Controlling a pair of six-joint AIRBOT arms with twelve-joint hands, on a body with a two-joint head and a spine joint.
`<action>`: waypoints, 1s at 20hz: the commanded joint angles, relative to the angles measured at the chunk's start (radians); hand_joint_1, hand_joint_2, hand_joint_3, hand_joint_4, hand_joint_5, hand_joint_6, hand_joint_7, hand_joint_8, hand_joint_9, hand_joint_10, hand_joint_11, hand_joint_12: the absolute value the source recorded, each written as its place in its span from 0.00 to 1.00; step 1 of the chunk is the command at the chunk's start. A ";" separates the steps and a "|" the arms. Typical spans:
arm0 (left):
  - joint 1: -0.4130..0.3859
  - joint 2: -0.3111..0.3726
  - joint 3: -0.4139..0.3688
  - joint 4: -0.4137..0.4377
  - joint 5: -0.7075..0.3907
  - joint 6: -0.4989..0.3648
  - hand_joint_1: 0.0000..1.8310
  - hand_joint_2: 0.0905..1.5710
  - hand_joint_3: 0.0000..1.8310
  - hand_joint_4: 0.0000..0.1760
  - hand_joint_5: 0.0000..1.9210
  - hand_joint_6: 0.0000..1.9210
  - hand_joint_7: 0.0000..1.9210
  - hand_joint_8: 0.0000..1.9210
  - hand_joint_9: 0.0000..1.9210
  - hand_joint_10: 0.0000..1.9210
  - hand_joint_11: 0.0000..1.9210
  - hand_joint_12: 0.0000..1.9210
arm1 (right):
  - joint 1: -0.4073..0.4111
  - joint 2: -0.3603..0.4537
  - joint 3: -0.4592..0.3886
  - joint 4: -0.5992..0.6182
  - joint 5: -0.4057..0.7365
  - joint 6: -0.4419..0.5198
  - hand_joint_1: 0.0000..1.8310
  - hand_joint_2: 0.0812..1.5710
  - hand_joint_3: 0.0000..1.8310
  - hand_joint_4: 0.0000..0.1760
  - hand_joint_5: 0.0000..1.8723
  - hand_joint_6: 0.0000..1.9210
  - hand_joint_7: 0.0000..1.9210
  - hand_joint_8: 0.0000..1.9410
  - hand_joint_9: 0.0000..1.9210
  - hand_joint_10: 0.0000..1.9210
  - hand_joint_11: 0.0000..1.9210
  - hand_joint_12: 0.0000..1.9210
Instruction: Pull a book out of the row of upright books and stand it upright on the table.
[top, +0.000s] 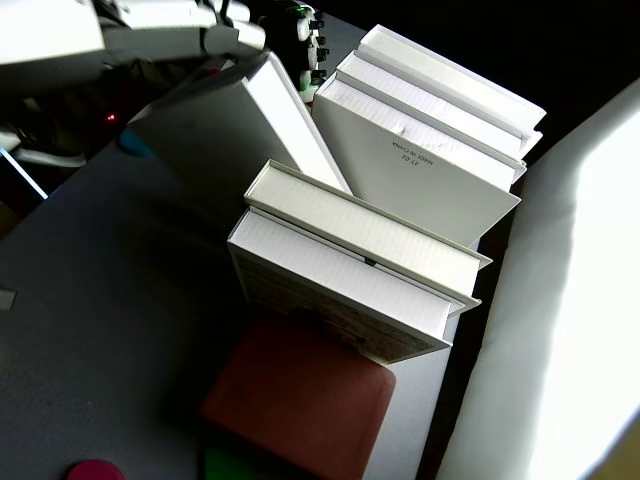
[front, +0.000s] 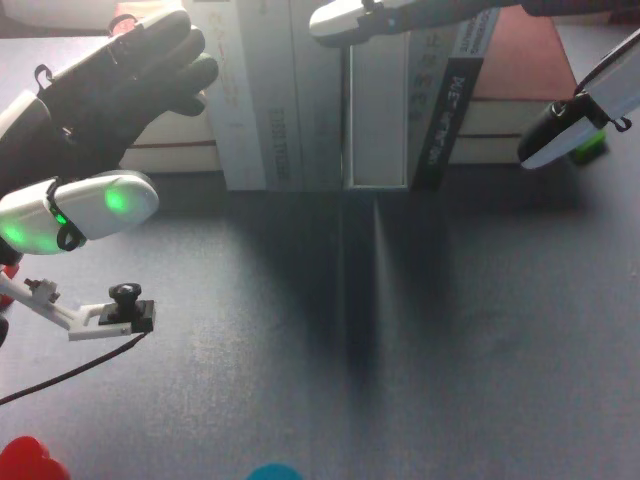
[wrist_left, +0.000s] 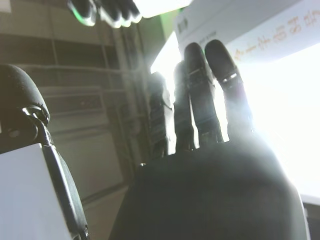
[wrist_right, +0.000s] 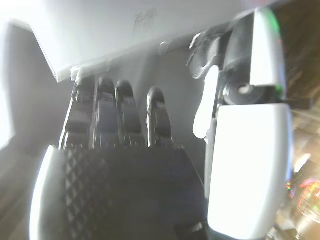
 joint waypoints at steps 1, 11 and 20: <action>-0.008 0.004 0.000 -0.019 -0.108 -0.010 0.52 0.45 0.00 0.46 0.24 0.01 0.21 0.01 0.24 0.01 0.00 0.71 | 0.015 -0.004 -0.001 0.033 -0.011 0.011 0.55 0.46 0.00 1.00 0.00 0.00 0.00 0.00 0.00 0.00 0.00 0.00; -0.007 0.006 -0.007 -0.021 -0.110 -0.010 0.52 0.45 0.00 0.29 0.24 0.00 0.24 0.01 0.24 0.00 0.00 0.67 | 0.125 0.047 -0.068 -0.119 0.008 0.099 0.55 0.48 0.01 1.00 0.00 0.00 0.00 0.00 0.00 0.00 0.00 0.00; -0.005 0.005 -0.007 -0.021 -0.109 -0.010 0.53 0.45 0.00 0.54 0.27 0.01 0.22 0.00 0.27 0.01 0.00 0.70 | 0.192 0.092 -0.096 -0.095 0.012 0.095 0.55 0.45 0.00 0.30 0.00 0.00 0.00 0.00 0.00 0.00 0.00 0.00</action>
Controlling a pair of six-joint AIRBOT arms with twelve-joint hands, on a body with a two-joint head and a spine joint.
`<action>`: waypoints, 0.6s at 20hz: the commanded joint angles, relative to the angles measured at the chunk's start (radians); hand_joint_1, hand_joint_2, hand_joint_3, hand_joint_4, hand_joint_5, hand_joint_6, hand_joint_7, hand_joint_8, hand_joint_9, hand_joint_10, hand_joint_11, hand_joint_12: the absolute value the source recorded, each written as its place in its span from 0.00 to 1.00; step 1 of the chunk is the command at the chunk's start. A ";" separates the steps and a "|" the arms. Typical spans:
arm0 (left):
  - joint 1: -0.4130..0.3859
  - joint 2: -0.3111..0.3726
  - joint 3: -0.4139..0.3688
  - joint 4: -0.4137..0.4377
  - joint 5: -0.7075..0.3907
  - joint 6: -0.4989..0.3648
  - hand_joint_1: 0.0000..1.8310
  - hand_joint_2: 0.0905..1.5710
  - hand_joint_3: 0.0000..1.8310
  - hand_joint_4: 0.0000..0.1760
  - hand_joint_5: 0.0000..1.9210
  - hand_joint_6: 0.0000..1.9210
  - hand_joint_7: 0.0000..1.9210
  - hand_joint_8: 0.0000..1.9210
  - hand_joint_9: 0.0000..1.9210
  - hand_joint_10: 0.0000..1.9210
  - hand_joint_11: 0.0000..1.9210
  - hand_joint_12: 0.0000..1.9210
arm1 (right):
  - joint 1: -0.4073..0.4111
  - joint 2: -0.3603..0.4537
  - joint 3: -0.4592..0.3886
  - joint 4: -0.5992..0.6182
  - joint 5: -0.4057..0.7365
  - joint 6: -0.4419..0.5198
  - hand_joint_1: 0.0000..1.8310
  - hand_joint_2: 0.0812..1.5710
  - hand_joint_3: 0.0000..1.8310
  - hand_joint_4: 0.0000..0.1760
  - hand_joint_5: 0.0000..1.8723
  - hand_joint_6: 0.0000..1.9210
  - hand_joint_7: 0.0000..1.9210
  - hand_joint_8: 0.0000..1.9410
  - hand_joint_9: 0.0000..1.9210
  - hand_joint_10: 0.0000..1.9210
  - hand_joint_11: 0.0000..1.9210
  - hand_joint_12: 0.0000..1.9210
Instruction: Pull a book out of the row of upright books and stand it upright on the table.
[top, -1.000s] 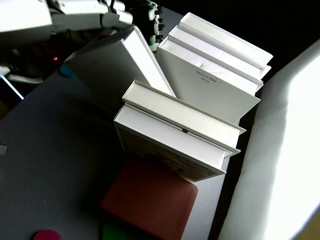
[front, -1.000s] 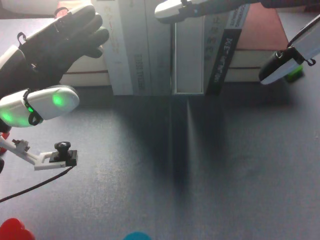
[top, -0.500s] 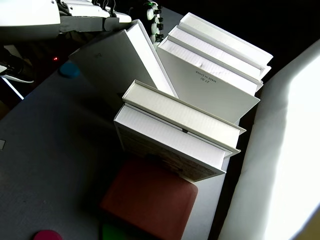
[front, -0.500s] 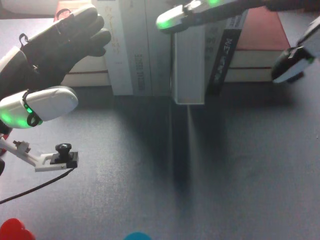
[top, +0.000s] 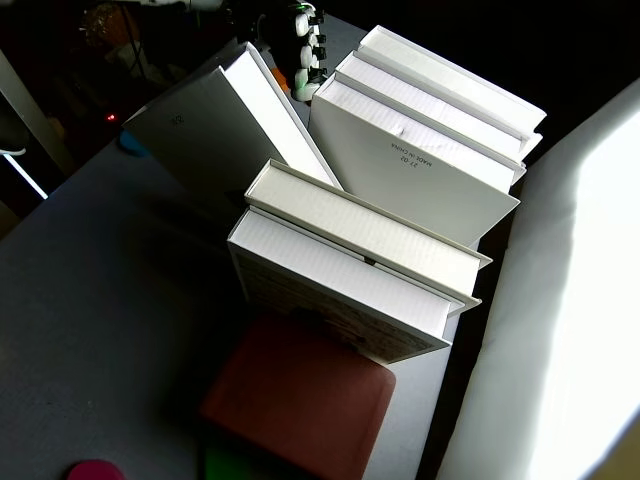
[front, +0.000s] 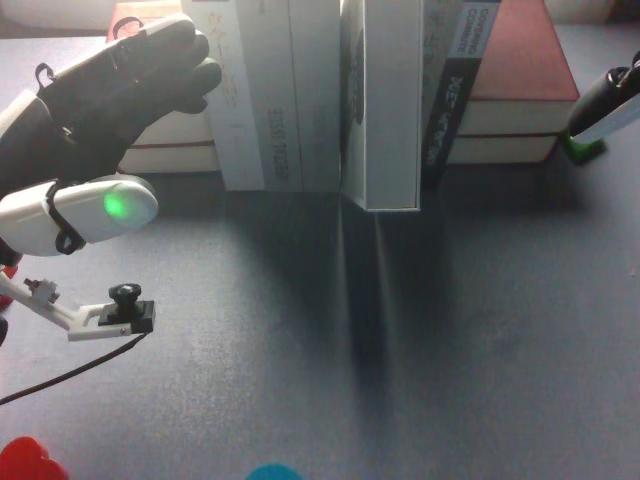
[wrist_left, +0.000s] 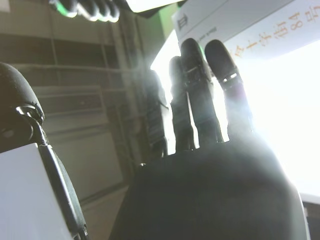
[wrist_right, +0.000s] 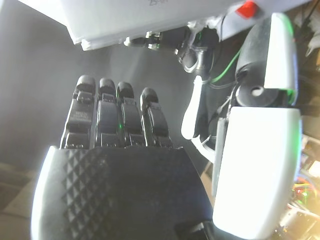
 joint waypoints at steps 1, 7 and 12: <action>-0.005 0.000 -0.002 -0.023 -0.108 -0.010 0.53 0.45 0.00 0.49 0.26 0.01 0.21 0.00 0.26 0.00 0.00 0.69 | 0.022 -0.002 0.000 0.086 -0.041 -0.009 0.55 0.46 0.00 0.30 0.00 0.00 0.00 0.00 0.00 0.00 0.00 0.00; -0.012 -0.003 0.002 -0.015 -0.101 -0.010 0.54 0.44 0.00 0.57 0.26 0.01 0.21 0.00 0.27 0.01 0.00 0.70 | 0.018 -0.024 0.002 0.135 -0.042 -0.052 0.54 0.48 0.00 0.14 0.00 0.00 0.00 0.00 0.00 0.00 0.00 0.00; -0.012 -0.002 0.001 -0.014 -0.101 -0.010 0.54 0.44 0.00 0.54 0.26 0.01 0.21 0.00 0.26 0.00 0.00 0.68 | -0.077 -0.095 0.062 0.210 -0.043 -0.072 0.58 0.47 0.00 0.49 0.00 0.00 0.00 0.00 0.00 0.00 0.00 0.00</action>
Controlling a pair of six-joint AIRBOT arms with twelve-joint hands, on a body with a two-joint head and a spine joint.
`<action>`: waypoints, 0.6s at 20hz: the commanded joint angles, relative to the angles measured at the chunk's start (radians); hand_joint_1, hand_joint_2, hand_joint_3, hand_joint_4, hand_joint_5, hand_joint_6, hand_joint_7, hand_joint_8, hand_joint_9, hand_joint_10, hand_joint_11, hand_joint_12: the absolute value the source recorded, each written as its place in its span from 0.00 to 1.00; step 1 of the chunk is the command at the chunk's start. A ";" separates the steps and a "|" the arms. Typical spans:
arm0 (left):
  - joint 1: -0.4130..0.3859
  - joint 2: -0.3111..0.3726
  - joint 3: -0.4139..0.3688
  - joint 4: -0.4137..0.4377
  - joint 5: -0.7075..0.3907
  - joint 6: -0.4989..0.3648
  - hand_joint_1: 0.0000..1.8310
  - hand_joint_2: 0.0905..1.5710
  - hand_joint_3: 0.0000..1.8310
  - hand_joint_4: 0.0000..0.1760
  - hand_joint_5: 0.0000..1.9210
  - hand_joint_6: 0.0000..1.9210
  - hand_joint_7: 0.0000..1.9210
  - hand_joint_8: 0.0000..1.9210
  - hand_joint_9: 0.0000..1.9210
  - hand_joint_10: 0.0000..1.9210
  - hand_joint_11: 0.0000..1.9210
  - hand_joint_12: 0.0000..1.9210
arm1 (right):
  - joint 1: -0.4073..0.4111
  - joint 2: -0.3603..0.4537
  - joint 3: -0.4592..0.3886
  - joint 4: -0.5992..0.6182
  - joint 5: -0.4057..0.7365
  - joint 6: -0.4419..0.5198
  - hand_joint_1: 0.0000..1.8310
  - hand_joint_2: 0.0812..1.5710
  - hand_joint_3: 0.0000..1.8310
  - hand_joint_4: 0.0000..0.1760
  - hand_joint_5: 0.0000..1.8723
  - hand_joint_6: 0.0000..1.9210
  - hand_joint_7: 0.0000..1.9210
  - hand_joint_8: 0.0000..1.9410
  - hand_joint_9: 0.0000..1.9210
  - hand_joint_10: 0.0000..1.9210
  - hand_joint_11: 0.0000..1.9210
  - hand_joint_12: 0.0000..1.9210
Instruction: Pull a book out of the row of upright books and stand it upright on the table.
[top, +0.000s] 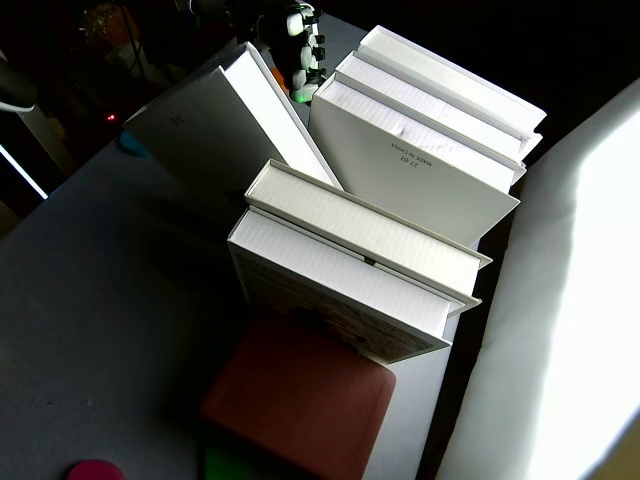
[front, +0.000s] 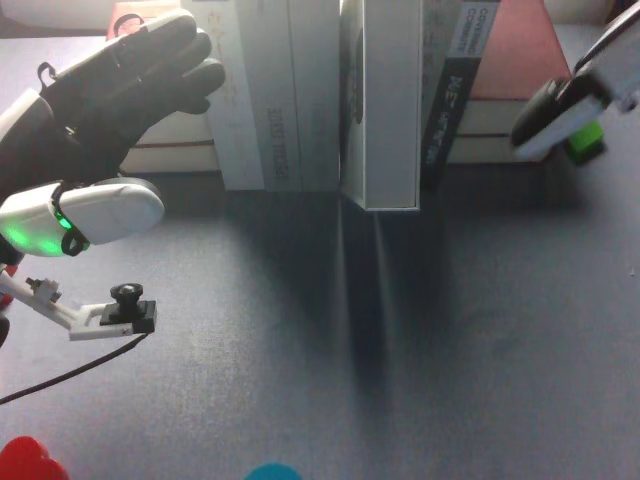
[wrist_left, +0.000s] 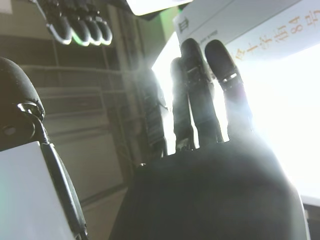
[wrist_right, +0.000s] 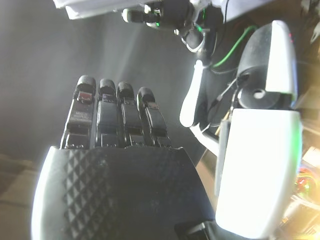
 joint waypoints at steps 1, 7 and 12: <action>-0.008 0.000 0.000 -0.026 -0.106 -0.010 0.54 0.43 0.00 0.66 0.25 0.00 0.21 0.00 0.27 0.01 0.00 0.69 | -0.006 -0.016 0.018 0.101 -0.037 -0.010 0.59 0.48 0.00 0.84 0.00 0.00 0.00 0.00 0.00 0.00 0.00 0.00; -0.007 0.007 -0.003 -0.027 -0.111 -0.010 0.54 0.44 0.00 0.58 0.25 0.00 0.21 0.00 0.27 0.00 0.00 0.68 | -0.139 -0.159 0.137 0.090 -0.053 -0.015 0.61 0.46 0.00 1.00 0.00 0.00 0.00 0.00 0.00 0.00 0.00 0.00; -0.007 0.006 -0.006 -0.027 -0.112 -0.010 0.52 0.44 0.00 0.65 0.26 0.00 0.20 0.00 0.28 0.00 0.00 0.71 | -0.159 -0.200 0.172 -0.019 -0.076 0.034 0.78 0.75 0.00 0.00 0.36 0.51 0.23 0.60 0.36 0.57 0.27 0.90</action>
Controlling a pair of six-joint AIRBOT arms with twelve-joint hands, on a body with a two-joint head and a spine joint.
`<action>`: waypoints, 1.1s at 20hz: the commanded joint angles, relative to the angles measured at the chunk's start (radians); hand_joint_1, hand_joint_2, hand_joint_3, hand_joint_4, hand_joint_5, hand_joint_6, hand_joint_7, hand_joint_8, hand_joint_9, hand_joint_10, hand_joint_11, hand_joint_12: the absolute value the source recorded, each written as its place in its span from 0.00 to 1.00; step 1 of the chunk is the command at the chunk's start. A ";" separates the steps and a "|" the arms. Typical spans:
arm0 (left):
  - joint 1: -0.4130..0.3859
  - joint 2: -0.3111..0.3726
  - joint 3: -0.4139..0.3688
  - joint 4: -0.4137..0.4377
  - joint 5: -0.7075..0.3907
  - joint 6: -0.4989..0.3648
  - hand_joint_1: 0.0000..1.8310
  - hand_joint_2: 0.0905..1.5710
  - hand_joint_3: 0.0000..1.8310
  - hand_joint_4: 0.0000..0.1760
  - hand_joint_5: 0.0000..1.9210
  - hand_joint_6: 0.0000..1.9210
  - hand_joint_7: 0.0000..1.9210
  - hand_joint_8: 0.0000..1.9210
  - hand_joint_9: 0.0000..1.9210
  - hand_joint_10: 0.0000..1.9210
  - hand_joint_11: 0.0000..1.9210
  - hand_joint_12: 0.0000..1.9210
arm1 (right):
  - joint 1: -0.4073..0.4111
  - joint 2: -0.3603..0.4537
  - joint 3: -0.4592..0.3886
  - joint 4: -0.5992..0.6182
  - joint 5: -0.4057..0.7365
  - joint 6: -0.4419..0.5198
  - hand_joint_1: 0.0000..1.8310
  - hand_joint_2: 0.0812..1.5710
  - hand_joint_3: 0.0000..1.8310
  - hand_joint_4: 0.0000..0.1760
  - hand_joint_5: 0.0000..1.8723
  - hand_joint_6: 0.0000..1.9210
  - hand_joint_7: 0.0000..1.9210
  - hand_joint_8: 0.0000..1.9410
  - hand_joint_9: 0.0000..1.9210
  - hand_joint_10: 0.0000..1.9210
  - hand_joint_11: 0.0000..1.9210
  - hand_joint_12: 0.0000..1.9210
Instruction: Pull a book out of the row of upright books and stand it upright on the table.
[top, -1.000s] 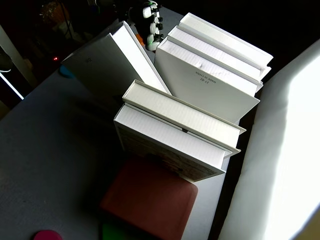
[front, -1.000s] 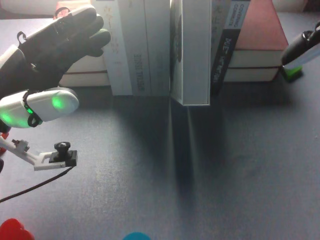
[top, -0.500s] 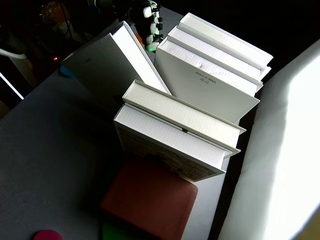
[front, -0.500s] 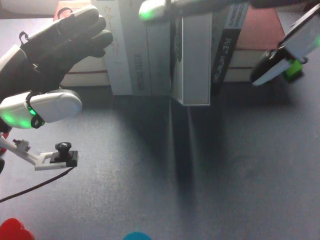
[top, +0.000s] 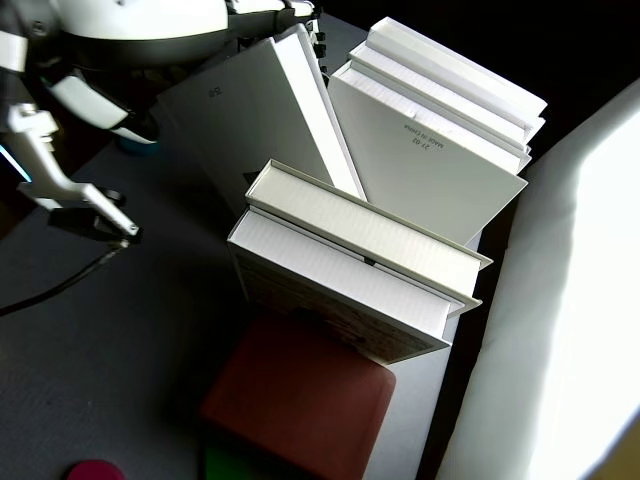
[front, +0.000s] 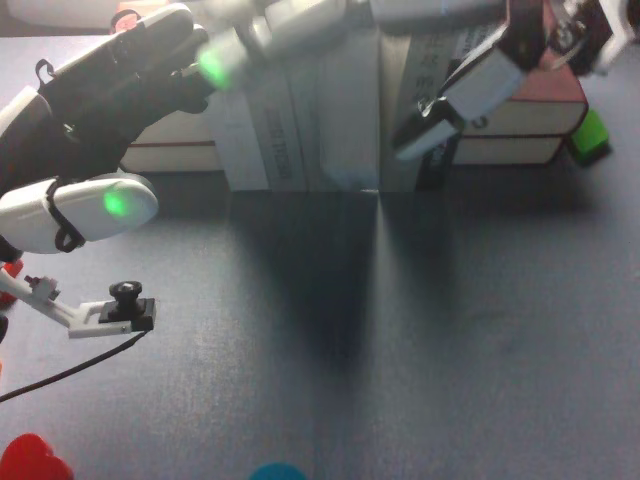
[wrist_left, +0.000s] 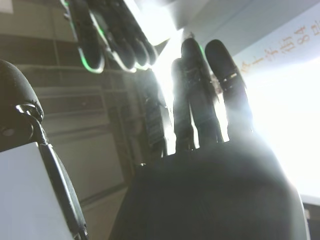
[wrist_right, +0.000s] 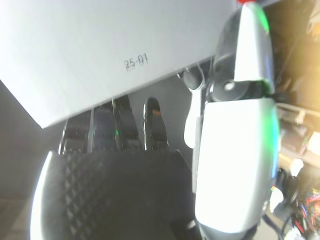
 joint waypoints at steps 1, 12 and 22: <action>-0.007 0.002 -0.004 -0.023 -0.108 -0.011 0.53 0.43 0.00 0.63 0.26 0.00 0.21 0.00 0.29 0.00 0.00 0.71 | -0.006 0.008 0.011 -0.021 -0.025 0.029 0.80 0.80 0.00 0.00 0.31 0.65 0.26 0.74 0.35 0.76 0.26 0.98; -0.004 -0.005 -0.004 -0.023 -0.111 -0.011 0.51 0.44 0.00 0.38 0.26 0.00 0.24 0.00 0.31 0.00 0.04 0.71 | 0.009 0.040 -0.023 0.118 0.018 -0.021 0.68 0.77 0.00 0.00 0.41 0.56 0.41 0.80 0.44 0.85 0.44 0.99; 0.005 0.007 -0.018 -0.027 -0.110 -0.011 0.50 0.46 0.00 0.38 0.28 0.00 0.22 0.00 0.34 0.01 0.05 0.75 | 0.115 0.250 -0.142 0.435 0.190 -0.033 0.75 0.71 0.00 0.00 0.44 0.57 0.48 0.54 0.48 0.66 0.34 0.77</action>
